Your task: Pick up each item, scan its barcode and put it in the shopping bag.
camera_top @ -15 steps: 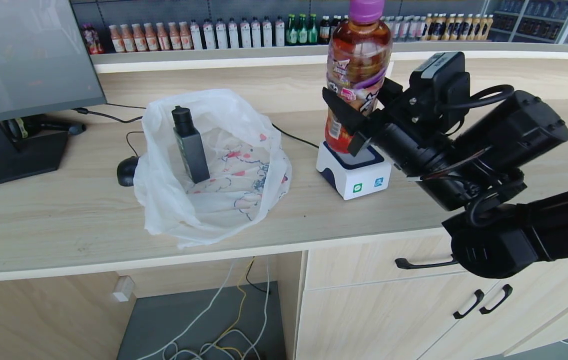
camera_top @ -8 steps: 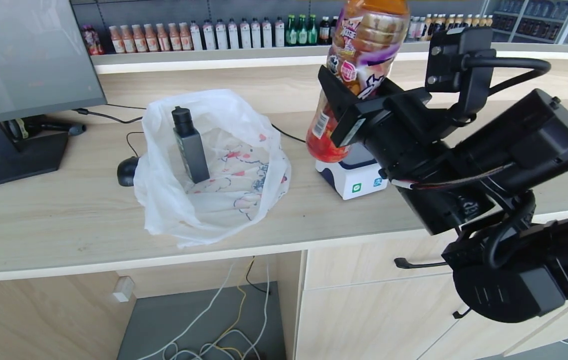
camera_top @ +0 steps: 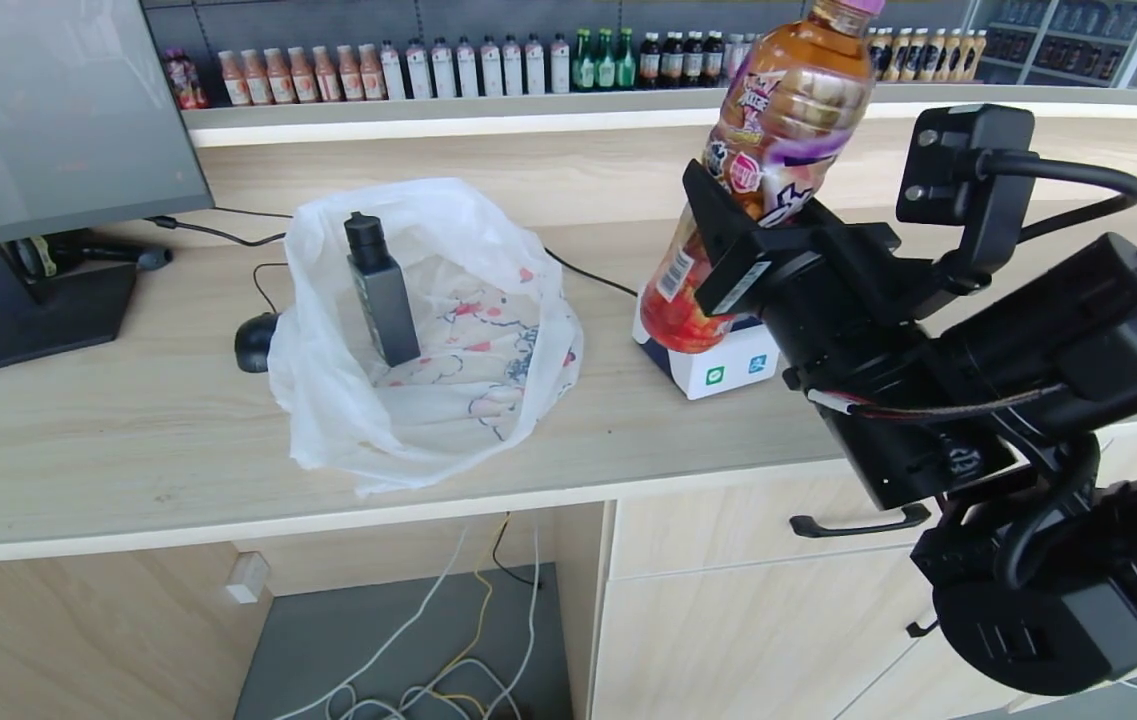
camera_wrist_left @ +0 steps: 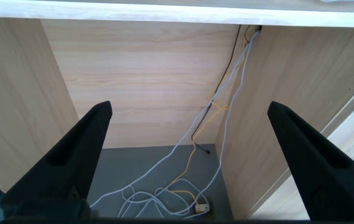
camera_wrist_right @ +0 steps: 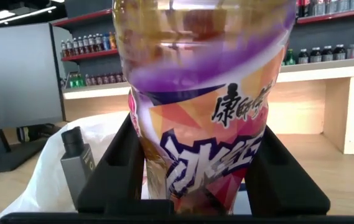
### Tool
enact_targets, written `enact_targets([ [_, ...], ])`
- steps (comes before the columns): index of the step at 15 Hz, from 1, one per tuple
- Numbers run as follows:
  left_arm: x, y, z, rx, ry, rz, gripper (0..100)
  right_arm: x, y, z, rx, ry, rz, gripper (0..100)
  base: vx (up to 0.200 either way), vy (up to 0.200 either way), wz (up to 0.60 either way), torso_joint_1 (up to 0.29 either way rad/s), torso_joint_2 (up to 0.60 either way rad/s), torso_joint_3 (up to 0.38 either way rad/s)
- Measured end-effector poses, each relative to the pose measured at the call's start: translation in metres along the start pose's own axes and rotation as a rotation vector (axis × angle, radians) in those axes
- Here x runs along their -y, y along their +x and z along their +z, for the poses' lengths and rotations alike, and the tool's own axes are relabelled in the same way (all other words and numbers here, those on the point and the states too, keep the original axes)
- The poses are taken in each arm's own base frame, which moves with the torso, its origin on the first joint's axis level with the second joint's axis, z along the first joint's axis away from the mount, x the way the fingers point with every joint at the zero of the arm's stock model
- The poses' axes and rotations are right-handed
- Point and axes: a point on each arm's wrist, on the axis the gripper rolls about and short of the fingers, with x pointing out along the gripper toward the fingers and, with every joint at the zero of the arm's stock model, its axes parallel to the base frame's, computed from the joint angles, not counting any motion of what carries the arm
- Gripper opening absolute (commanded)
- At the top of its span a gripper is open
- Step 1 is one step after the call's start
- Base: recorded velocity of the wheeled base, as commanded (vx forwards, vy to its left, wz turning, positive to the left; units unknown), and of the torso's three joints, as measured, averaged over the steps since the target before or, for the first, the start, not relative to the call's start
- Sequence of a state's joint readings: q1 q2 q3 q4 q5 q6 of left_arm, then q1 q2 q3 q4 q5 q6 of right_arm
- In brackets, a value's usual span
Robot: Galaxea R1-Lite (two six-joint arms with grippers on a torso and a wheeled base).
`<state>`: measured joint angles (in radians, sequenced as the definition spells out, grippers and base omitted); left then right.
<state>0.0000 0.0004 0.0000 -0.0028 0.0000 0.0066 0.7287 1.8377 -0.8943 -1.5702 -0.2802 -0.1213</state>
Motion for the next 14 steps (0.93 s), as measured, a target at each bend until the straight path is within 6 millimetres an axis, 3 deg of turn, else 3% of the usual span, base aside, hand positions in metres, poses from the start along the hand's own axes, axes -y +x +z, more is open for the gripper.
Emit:
enact_targets([
  [5, 0.0, 0.0, 0.0, 0.0, 0.0, 0.0, 100, 0.011, 0.009, 0.0, 0.027, 0.01, -0.004, 0, 0.0, 0.0, 0.0, 0.0, 0.0, 0.0],
  [9, 0.0, 0.0, 0.0, 0.0, -0.001, 0.0, 100, 0.024, 0.012, -0.002, 0.031, 0.038, -0.028, 0, 0.0, 0.2, 0.0, -0.004, 0.0, 0.005],
  [14, 0.0, 0.0, 0.0, 0.0, -0.005, 0.0, 100, 0.025, 0.013, 0.002, 0.042, 0.062, -0.032, 0, 0.0, 0.2, 0.0, 0.003, 0.0, 0.002],
])
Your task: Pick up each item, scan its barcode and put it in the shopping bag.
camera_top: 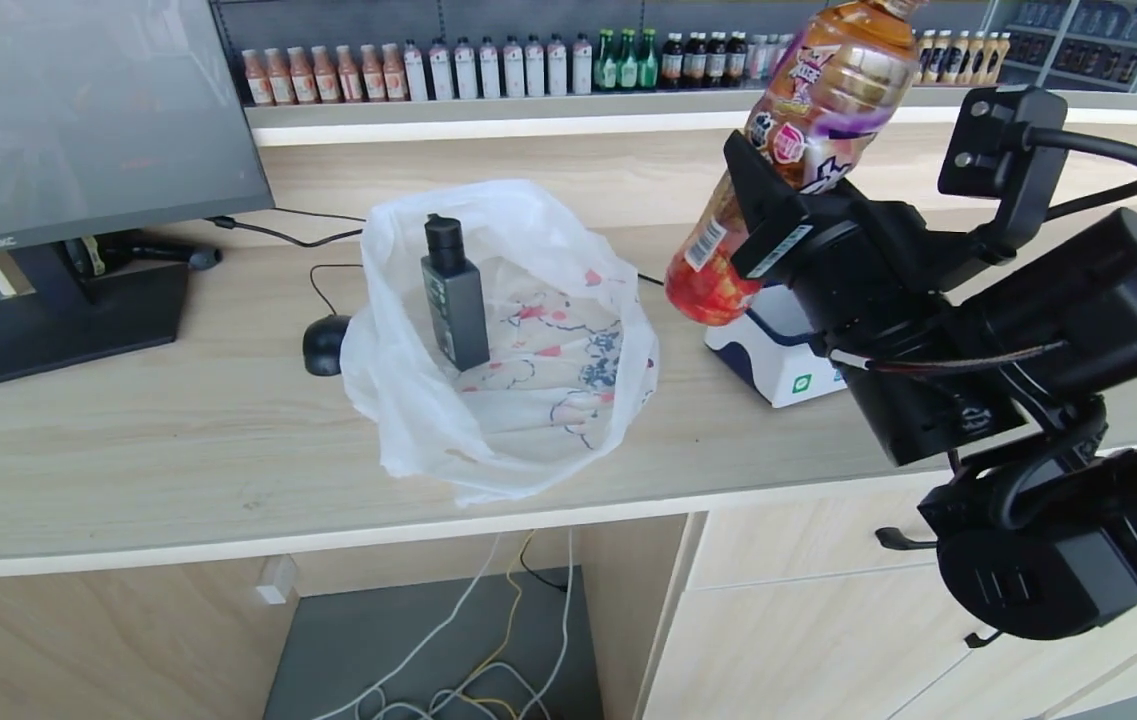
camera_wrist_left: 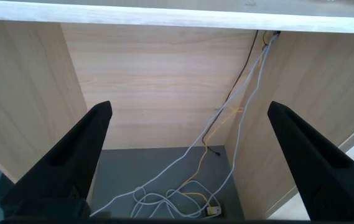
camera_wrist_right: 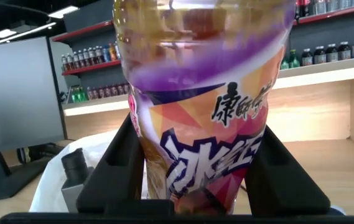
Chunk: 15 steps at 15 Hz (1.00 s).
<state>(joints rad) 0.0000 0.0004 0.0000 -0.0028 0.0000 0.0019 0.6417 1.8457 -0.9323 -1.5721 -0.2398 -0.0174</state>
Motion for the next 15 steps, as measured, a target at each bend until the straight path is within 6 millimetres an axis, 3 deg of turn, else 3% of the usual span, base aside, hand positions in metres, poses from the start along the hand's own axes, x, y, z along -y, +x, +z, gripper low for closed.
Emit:
enact_targets([
  [4, 0.0, 0.0, 0.0, 0.0, 0.0, 0.0, 100, -0.0007, 0.0002, 0.0005, 0.001, 0.003, 0.001, 0, 0.0, 0.2, 0.0, 0.006, 0.0, 0.002],
  [15, 0.0, 0.0, 0.0, 0.0, 0.003, 0.0, 100, -0.0031, 0.0011, -0.0036, -0.012, -0.008, 0.045, 0, 0.0, 0.0, 0.0, 0.0, 0.0, 0.0],
])
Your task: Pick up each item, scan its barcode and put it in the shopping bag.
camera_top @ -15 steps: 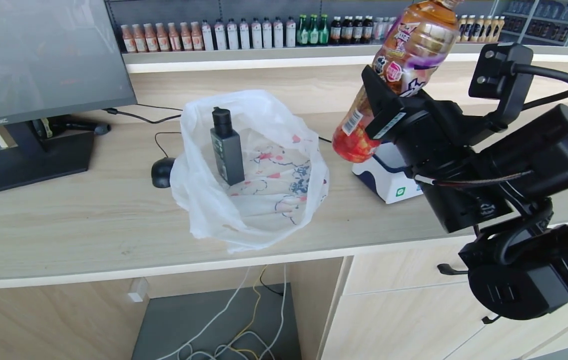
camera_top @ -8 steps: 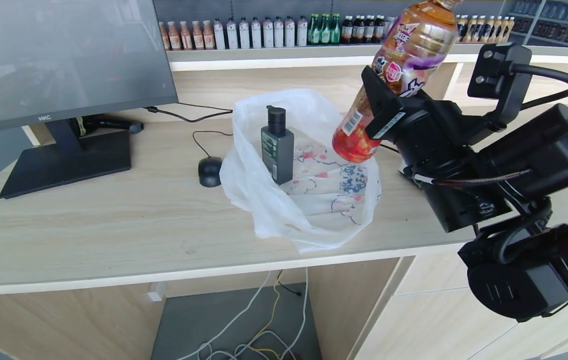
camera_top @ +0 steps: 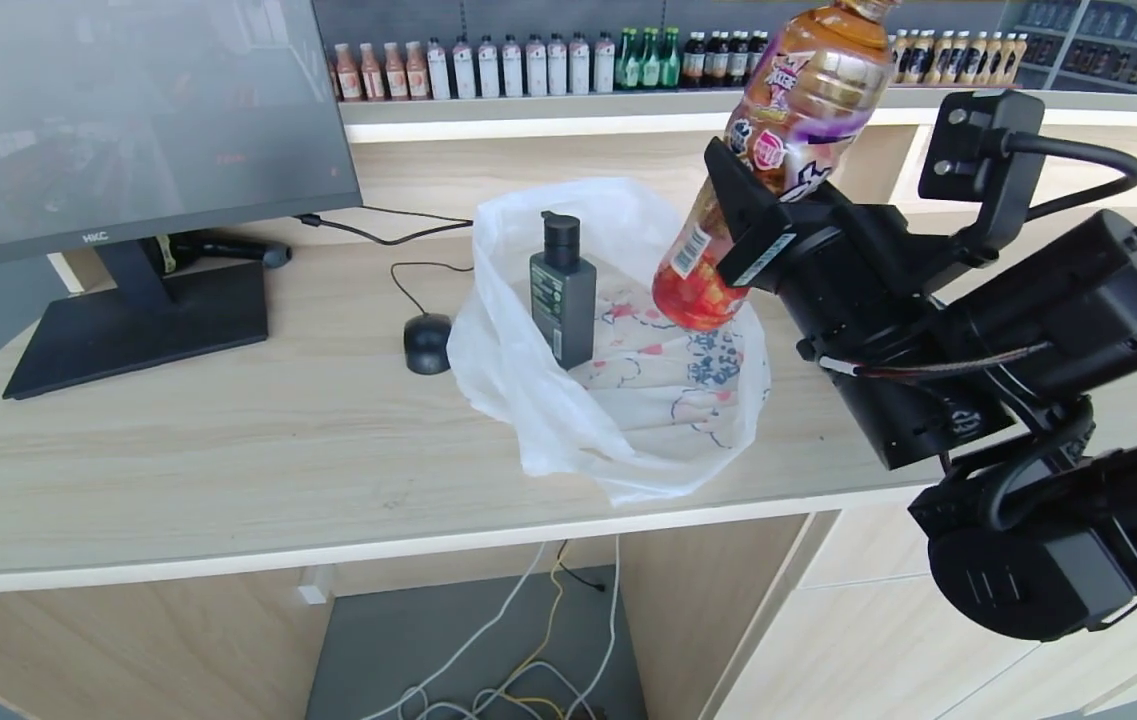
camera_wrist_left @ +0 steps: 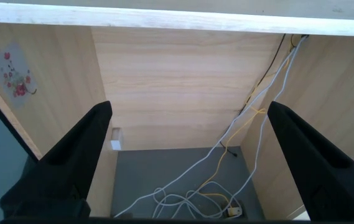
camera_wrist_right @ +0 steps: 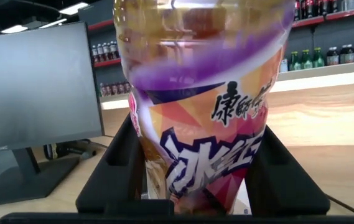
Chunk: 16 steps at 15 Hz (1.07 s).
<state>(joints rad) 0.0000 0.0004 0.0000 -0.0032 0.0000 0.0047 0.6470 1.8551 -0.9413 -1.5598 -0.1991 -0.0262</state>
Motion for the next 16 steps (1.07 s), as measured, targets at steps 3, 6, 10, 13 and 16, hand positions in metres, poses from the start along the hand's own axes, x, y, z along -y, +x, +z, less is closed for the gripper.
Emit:
enact_targets([
  [3, 0.0, 0.0, 0.0, 0.0, 0.0, 0.0, 100, -0.002, 0.005, -0.01, -0.09, -0.017, 0.01, 0, 0.0, 0.0, 0.0, 0.0, 0.0, 0.0],
  [6, 0.0, 0.0, 0.0, 0.0, 0.0, 0.0, 100, -0.007, 0.013, -0.011, -0.135, -0.027, 0.018, 0, 0.0, 0.0, 0.0, 0.0, 0.0, 0.0],
  [10, 0.0, 0.0, 0.0, 0.0, 0.0, 0.0, 100, -0.008, 0.022, -0.014, -0.187, -0.037, 0.03, 0, 0.0, 0.0, 0.0, 0.0, 0.0, 0.0],
  [13, 0.0, 0.0, 0.0, 0.0, 0.0, 0.0, 100, 0.003, 0.027, -0.024, -0.205, -0.056, 0.008, 0, 0.0, 0.0, 0.0, 0.0, 0.0, 0.0],
  [16, 0.0, 0.0, 0.0, 0.0, 0.0, 0.0, 100, 0.008, 0.034, -0.037, -0.213, -0.084, 0.022, 0, 0.0, 0.0, 0.0, 0.0, 0.0, 0.0],
])
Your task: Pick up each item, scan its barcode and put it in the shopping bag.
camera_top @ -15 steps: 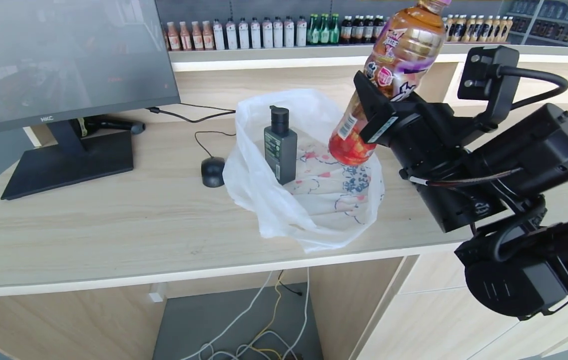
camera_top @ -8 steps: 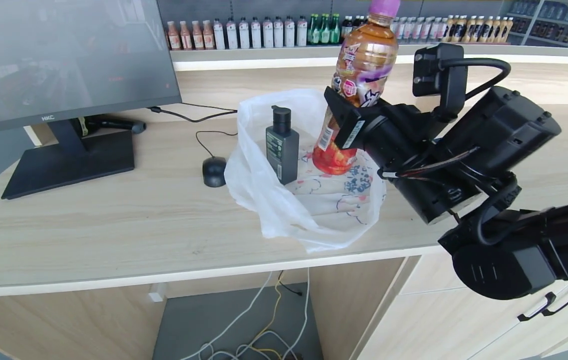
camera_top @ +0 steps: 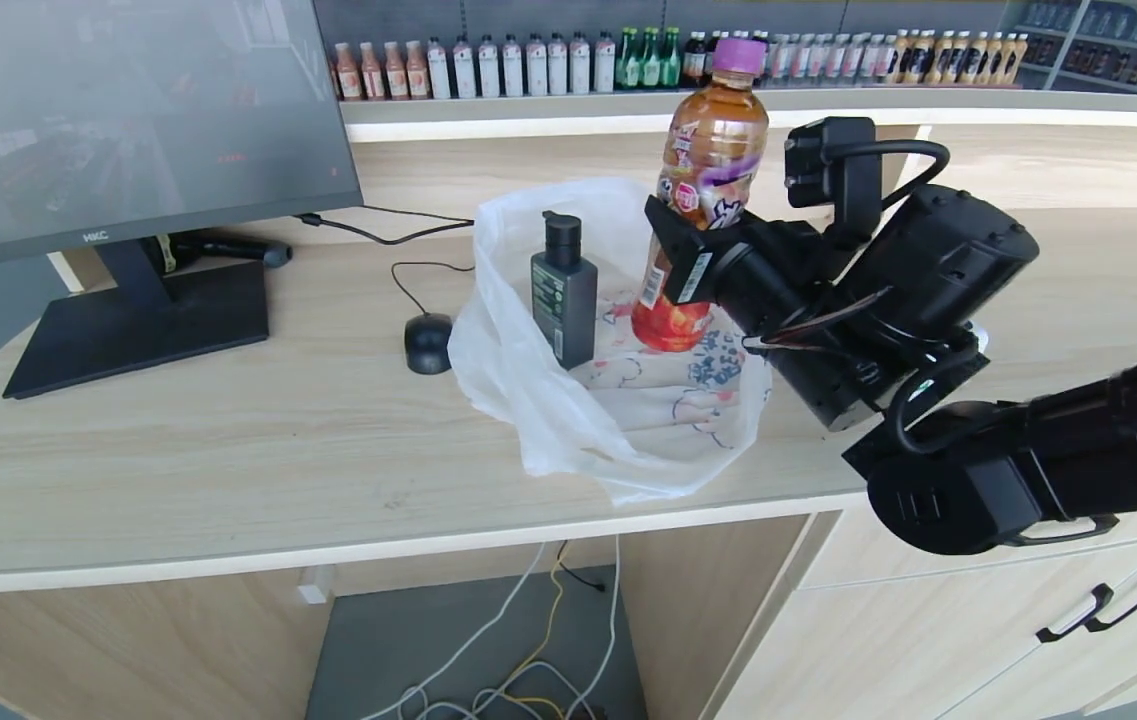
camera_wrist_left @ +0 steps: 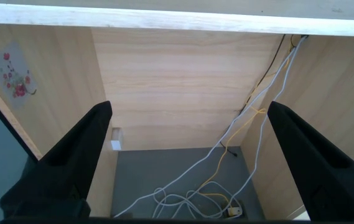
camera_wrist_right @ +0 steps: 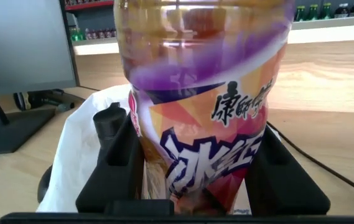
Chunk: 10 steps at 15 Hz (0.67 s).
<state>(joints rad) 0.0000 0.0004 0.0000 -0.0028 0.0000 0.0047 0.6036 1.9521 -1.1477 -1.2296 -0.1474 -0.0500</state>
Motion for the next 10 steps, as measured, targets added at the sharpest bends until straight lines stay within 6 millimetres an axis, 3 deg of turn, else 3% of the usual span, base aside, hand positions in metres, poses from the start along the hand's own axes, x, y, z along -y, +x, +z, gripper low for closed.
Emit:
enact_targets([
  [5, 0.0, 0.0, 0.0, 0.0, 0.0, 0.0, 100, 0.002, 0.023, -0.023, -0.016, -0.055, 0.028, 0, 0.0, 0.0, 0.0, 0.0, 0.0, 0.0],
  [10, 0.0, 0.0, 0.0, 0.0, 0.0, -0.001, 100, 0.014, 0.027, -0.039, -0.045, -0.109, 0.023, 0, 0.0, 0.0, 0.0, 0.0, 0.0, 0.0],
])
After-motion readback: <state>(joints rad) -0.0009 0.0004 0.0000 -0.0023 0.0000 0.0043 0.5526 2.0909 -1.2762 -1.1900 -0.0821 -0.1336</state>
